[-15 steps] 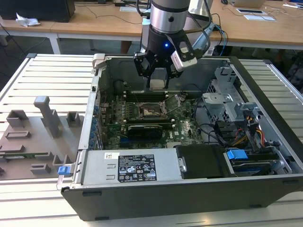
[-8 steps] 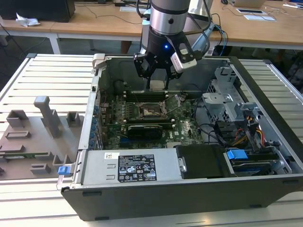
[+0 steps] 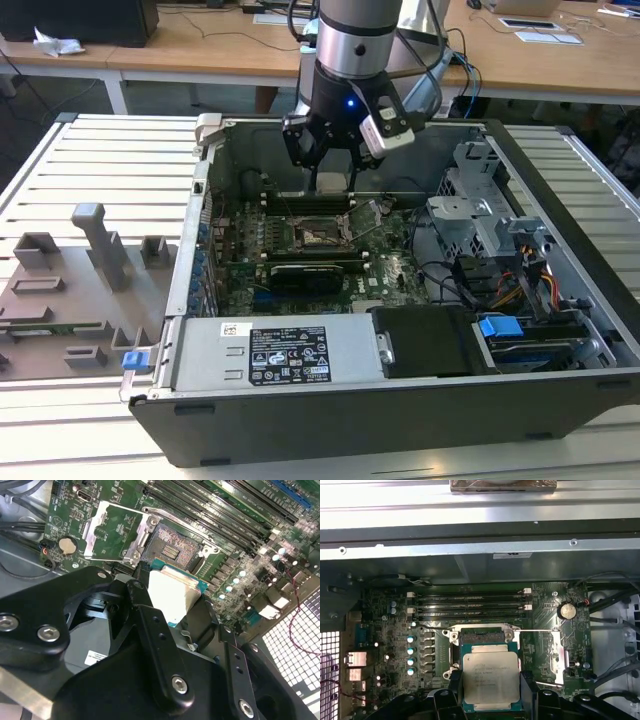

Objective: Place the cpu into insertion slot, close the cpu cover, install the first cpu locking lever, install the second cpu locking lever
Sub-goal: 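Place the cpu into insertion slot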

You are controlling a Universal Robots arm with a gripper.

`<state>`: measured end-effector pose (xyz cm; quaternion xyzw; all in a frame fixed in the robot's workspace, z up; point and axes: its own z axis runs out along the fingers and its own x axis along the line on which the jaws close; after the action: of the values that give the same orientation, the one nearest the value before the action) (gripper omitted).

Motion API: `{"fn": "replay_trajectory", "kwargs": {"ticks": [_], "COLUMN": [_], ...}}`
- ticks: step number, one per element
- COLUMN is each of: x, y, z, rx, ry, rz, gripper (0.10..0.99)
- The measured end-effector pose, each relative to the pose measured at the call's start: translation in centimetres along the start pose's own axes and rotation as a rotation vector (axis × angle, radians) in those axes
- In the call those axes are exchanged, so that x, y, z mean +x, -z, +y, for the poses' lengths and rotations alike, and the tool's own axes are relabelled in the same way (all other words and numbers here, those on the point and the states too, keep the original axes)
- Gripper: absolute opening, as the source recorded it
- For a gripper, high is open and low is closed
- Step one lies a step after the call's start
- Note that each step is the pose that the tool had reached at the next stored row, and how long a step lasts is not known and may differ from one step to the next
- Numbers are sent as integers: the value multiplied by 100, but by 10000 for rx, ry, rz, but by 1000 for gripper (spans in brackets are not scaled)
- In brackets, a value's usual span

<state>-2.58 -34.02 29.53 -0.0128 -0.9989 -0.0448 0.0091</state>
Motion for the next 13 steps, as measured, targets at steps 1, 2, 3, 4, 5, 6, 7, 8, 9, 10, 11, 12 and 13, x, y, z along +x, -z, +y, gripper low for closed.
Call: {"fn": "replay_trajectory", "kwargs": {"ticks": [1, 2, 3, 4, 5, 6, 7, 8, 9, 10, 11, 12, 13], "x": [0, 0, 0, 0, 0, -1, -1, -1, -1, -1, -1, -1, -1], "y": [-6, -13, -21, -27, -31, -35, -42, -47, -50, -57, -61, -68, -74], "z": [-1, -1, -2, -2, -3, -3, -4, -4, -5, -5, -6, -6, -7], "rx": [0, 1, 0, 0, 0, 1, 1, 0, 1, 0, 1, 1, 0], "ry": [0, 0, -1, -1, 0, 0, -1, 0, 0, 0, 0, 0, 0], "rz": [0, 0, 0, 0, 0, 0, 0, 0, 0, 0, 0, 0, 0], "gripper": [545, 545, 545, 545, 545, 545, 545, 545, 545, 545, 545, 545, 545]}}
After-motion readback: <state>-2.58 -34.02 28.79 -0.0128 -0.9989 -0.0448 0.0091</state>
